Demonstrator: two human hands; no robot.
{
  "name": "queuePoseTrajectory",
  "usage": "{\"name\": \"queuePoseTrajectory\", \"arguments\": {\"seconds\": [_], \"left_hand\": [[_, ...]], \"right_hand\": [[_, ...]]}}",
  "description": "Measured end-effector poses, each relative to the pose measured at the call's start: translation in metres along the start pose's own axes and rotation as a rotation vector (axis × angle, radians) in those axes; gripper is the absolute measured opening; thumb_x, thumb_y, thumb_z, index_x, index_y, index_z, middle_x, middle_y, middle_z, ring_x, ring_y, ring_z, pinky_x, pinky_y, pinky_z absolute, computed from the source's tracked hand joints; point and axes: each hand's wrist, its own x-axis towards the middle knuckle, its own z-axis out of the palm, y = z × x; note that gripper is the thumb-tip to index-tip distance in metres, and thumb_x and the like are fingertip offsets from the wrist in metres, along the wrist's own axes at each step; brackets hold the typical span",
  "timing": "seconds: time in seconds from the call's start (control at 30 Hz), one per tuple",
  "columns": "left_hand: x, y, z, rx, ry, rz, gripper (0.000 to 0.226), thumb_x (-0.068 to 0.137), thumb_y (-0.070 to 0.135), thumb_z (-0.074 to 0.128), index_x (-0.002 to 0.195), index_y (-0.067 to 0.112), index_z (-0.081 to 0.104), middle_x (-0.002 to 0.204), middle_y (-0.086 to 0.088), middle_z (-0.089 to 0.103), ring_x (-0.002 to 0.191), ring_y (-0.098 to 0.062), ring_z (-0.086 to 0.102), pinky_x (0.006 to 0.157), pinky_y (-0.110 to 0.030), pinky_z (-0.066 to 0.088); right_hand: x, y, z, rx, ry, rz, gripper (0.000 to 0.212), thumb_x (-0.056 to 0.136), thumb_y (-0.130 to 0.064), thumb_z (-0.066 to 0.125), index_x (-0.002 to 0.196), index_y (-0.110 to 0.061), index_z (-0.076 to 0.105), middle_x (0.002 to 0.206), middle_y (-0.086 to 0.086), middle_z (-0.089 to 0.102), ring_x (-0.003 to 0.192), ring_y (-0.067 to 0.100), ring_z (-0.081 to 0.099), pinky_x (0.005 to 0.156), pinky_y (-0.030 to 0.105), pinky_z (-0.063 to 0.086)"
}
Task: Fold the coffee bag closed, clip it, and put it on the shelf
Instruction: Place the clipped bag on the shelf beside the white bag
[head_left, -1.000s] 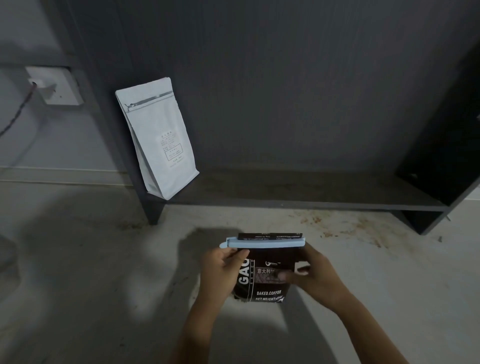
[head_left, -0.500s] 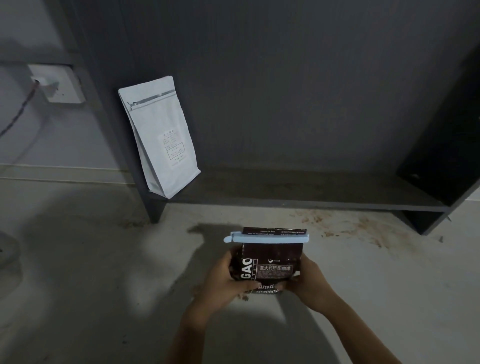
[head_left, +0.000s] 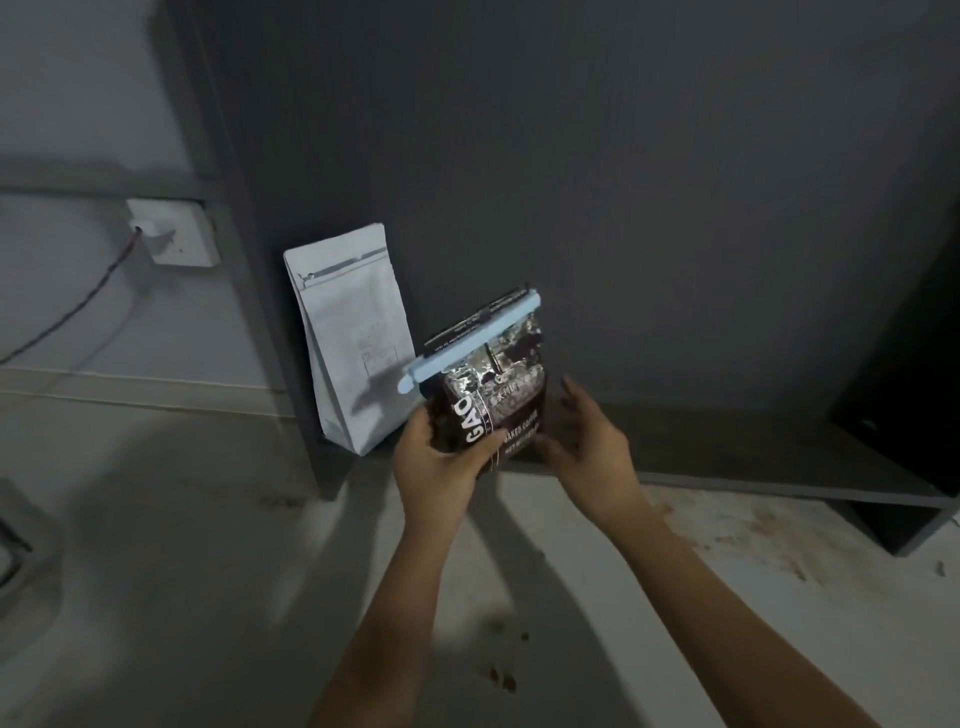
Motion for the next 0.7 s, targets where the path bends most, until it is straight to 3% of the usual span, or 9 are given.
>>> {"name": "queuePoseTrajectory", "arguments": {"seconds": [0.07, 0.17, 0.27, 0.33, 0.43, 0.53, 0.6, 0.7], "left_hand": [[0.008, -0.003, 0.006, 0.052, 0.103, 0.013, 0.053, 0.057, 0.014, 0.089, 0.1, 0.03, 0.064, 0.095, 0.011, 0.072, 0.091, -0.01, 0.07, 0.076, -0.026, 0.057], [0.013, -0.009, 0.006, 0.151, 0.173, 0.002, 0.049, 0.057, 0.02, 0.089, 0.099, 0.026, 0.064, 0.086, 0.017, 0.068, 0.083, -0.003, 0.068, 0.066, -0.013, 0.052], [0.02, -0.02, 0.002, 0.207, 0.168, -0.038, 0.047, 0.061, 0.021, 0.086, 0.102, 0.02, 0.064, 0.09, 0.008, 0.071, 0.082, -0.001, 0.066, 0.07, -0.023, 0.054], [0.025, -0.024, 0.0, 0.234, 0.117, -0.067, 0.042, 0.067, 0.02, 0.081, 0.105, 0.019, 0.062, 0.097, 0.001, 0.073, 0.086, -0.009, 0.068, 0.077, -0.032, 0.056], [0.033, -0.028, -0.002, 0.211, 0.011, -0.105, 0.037, 0.073, 0.011, 0.074, 0.104, 0.024, 0.06, 0.099, -0.002, 0.072, 0.09, -0.015, 0.069, 0.081, -0.038, 0.057], [0.041, -0.033, -0.006, 0.19, -0.013, -0.117, 0.042, 0.072, 0.004, 0.074, 0.098, 0.034, 0.059, 0.093, 0.007, 0.072, 0.081, -0.005, 0.07, 0.069, -0.021, 0.057], [0.048, -0.036, -0.008, 0.179, -0.003, -0.132, 0.041, 0.074, 0.002, 0.073, 0.101, 0.029, 0.059, 0.091, 0.007, 0.07, 0.076, 0.004, 0.068, 0.062, -0.011, 0.053], [0.058, -0.041, -0.009, 0.137, 0.003, -0.151, 0.04, 0.077, -0.002, 0.071, 0.095, 0.032, 0.059, 0.091, 0.005, 0.07, 0.077, 0.003, 0.068, 0.065, -0.013, 0.054]], "right_hand": [[-0.003, 0.001, 0.019, -0.056, -0.101, 0.016, 0.087, 0.075, -0.015, 0.073, 0.143, -0.014, 0.02, 0.135, 0.017, 0.051, 0.122, 0.03, 0.05, 0.098, 0.032, 0.04], [-0.008, 0.001, 0.049, -0.027, -0.208, -0.03, 0.089, 0.075, -0.013, 0.072, 0.144, -0.014, 0.015, 0.136, 0.013, 0.052, 0.123, 0.027, 0.051, 0.097, 0.027, 0.039], [-0.003, -0.001, 0.07, -0.045, -0.226, -0.017, 0.089, 0.077, -0.013, 0.07, 0.145, -0.011, 0.011, 0.134, 0.014, 0.054, 0.118, 0.027, 0.054, 0.092, 0.024, 0.04], [0.004, 0.0, 0.079, -0.032, -0.224, -0.011, 0.091, 0.078, -0.011, 0.069, 0.145, -0.012, 0.008, 0.135, 0.016, 0.051, 0.119, 0.029, 0.053, 0.097, 0.029, 0.043], [0.018, 0.002, 0.088, -0.071, -0.229, 0.022, 0.09, 0.079, -0.015, 0.066, 0.145, -0.015, 0.005, 0.144, 0.018, 0.04, 0.13, 0.033, 0.041, 0.102, 0.049, 0.041], [0.032, 0.006, 0.094, -0.109, -0.231, 0.044, 0.09, 0.08, -0.02, 0.067, 0.145, -0.02, 0.005, 0.148, 0.016, 0.035, 0.134, 0.031, 0.036, 0.104, 0.05, 0.039], [0.038, 0.009, 0.098, -0.129, -0.242, 0.027, 0.089, 0.081, -0.021, 0.067, 0.145, -0.021, 0.006, 0.147, 0.015, 0.036, 0.133, 0.031, 0.038, 0.104, 0.049, 0.038], [0.045, 0.014, 0.104, -0.23, -0.241, 0.016, 0.084, 0.083, -0.022, 0.063, 0.145, -0.02, 0.006, 0.139, 0.011, 0.049, 0.125, 0.028, 0.048, 0.111, 0.045, 0.03]]}}
